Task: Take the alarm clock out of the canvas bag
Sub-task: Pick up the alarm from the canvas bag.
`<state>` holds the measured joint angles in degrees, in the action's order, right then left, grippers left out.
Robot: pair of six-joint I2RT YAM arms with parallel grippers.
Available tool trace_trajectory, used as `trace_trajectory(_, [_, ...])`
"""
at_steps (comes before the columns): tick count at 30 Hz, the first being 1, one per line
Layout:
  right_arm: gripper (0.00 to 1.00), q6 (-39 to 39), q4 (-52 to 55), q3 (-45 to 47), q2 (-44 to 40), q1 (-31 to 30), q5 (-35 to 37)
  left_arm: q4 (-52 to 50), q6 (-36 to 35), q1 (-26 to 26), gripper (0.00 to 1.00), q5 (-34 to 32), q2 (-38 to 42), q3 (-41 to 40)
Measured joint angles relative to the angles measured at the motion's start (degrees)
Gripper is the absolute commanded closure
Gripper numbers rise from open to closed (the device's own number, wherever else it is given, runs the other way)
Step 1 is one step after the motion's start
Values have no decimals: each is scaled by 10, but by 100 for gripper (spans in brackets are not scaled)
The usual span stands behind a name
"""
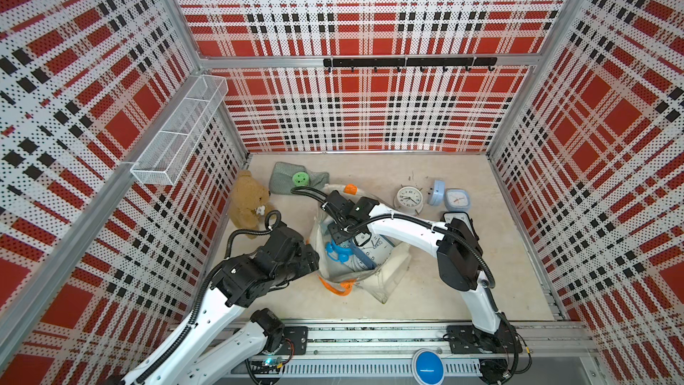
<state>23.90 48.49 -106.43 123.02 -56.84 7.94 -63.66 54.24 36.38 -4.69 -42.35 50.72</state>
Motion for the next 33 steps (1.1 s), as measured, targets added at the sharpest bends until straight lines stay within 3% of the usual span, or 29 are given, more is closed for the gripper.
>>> trace_trajectory(8, [74, 3, -3, 0, 5, 0, 5, 0, -5, -10, 25, 9, 4, -2])
trace_trajectory(17, [74, 1, 13, 1, -15, 0, 9, -1, -16, -10, 24, 8, 3, 5])
trace_trajectory(28, [72, -10, 37, 20, -254, 11, -3, -2, -97, 23, 9, -46, -27, 162])
trace_trajectory(33, [70, -8, 42, 63, -353, 78, -33, 16, -165, 40, 4, -51, -64, 242])
